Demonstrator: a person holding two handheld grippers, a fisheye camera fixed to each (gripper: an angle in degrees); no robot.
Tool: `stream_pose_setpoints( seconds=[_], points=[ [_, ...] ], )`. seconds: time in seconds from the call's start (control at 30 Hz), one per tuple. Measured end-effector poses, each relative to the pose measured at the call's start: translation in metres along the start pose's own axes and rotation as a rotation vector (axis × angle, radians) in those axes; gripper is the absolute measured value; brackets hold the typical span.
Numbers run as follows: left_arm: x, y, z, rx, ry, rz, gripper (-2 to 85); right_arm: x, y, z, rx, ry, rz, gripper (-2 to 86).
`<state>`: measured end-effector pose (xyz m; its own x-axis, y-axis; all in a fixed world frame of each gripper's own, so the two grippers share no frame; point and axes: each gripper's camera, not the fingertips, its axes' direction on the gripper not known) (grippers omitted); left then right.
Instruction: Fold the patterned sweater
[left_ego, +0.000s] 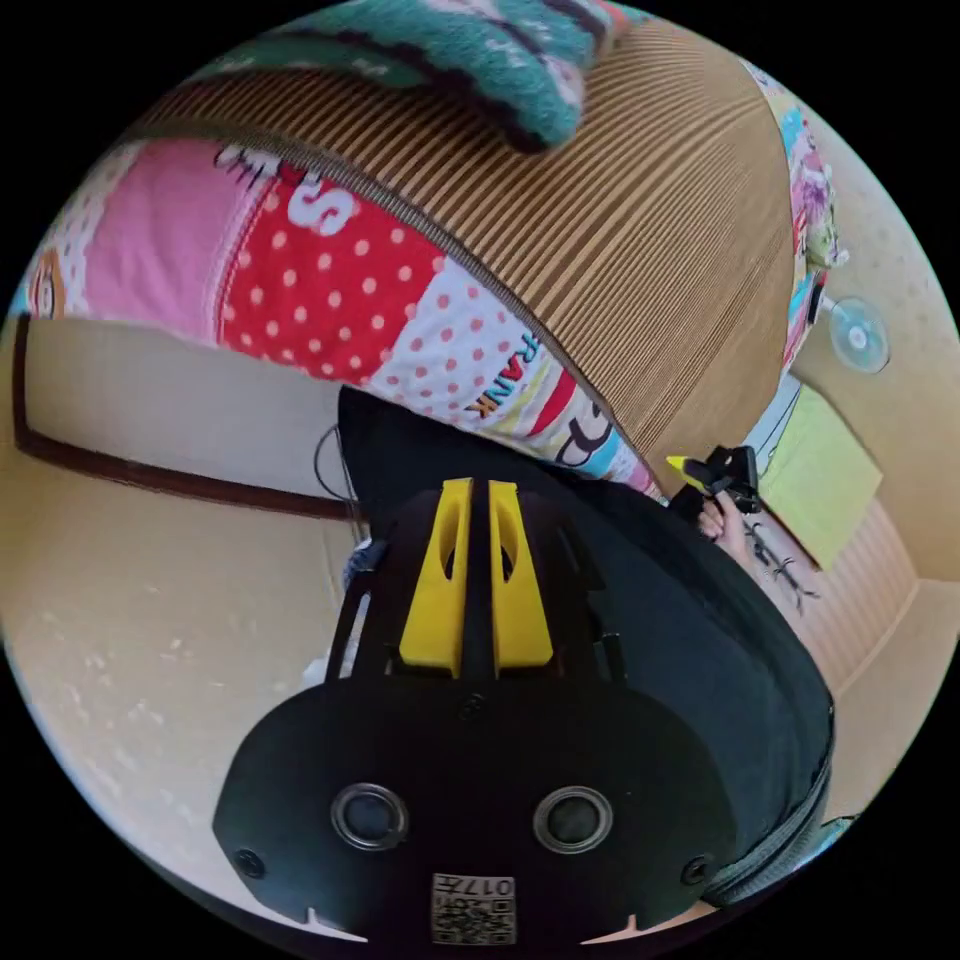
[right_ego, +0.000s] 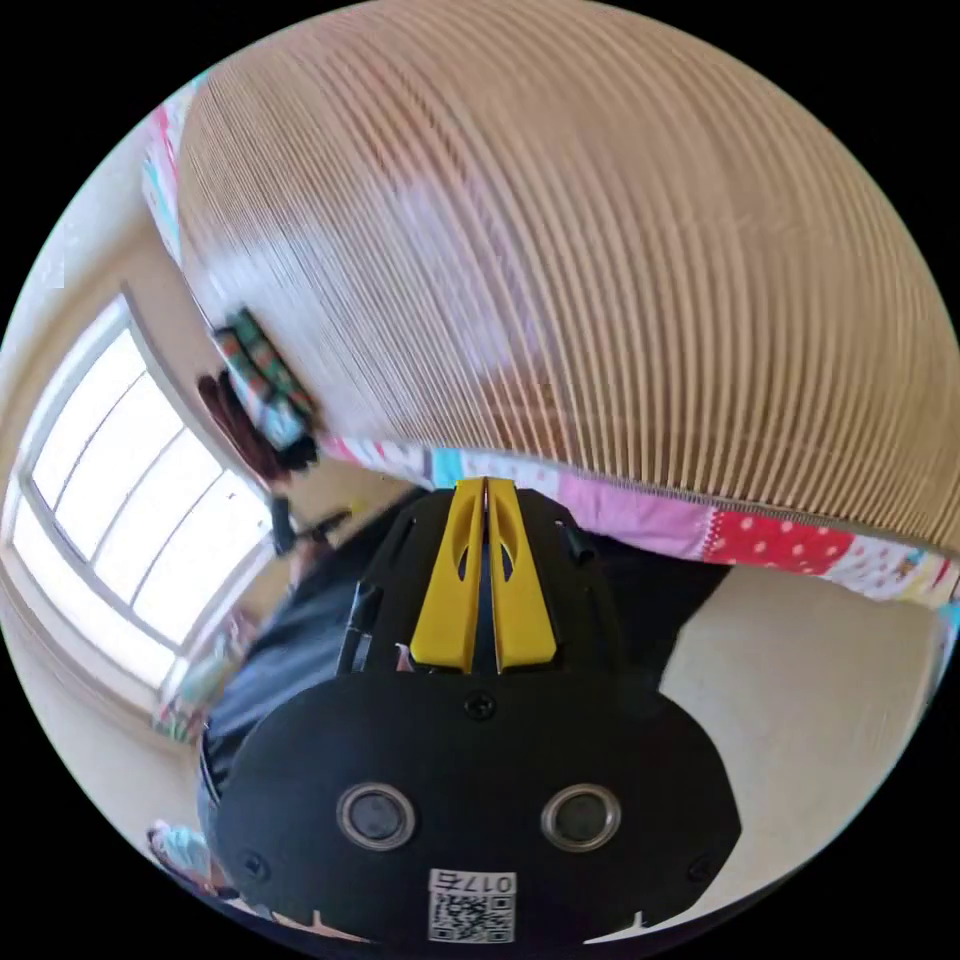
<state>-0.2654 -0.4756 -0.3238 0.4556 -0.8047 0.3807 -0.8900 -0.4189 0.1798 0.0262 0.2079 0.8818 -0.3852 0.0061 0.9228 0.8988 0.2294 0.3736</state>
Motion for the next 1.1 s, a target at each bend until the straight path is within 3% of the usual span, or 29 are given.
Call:
stream_pose_setpoints(
  seconds=[0.03,0.13,0.27,0.43,0.57,0.67,0.83,0.9,1.1],
  points=[
    [0.006,-0.003,-0.011,0.002,-0.031,0.035,4.6,0.000,-0.002,0.009,-0.071,0.096,-0.025,0.3],
    [0.023,-0.014,-0.047,0.053,-0.071,0.096,6.2,0.015,0.022,-0.006,0.063,0.249,0.046,0.3],
    [0.061,-0.041,-0.123,0.195,-0.087,0.213,2.4,0.063,0.078,0.005,0.246,-0.042,0.167,0.3],
    [0.097,-0.085,-0.206,0.315,-0.129,0.190,-0.7,0.128,0.162,0.067,0.380,-0.327,0.361,0.4],
    [0.103,-0.119,-0.240,0.306,-0.187,0.092,-0.9,0.171,0.248,0.088,0.520,-0.407,0.547,0.4],
    [0.094,-0.138,-0.220,0.219,-0.123,0.044,-0.9,0.184,0.295,0.106,0.658,-0.525,0.637,0.4],
    [0.079,-0.098,-0.184,0.395,0.095,0.049,-1.0,0.190,0.317,0.121,0.778,-0.695,0.684,0.4],
    [0.081,-0.075,-0.166,0.413,0.092,0.105,-1.0,0.186,0.311,0.116,0.810,-0.726,0.664,0.4],
    [0.081,-0.009,-0.099,0.242,0.056,0.239,-0.9,0.154,0.244,0.073,0.769,-0.699,0.494,0.4]
  ],
)
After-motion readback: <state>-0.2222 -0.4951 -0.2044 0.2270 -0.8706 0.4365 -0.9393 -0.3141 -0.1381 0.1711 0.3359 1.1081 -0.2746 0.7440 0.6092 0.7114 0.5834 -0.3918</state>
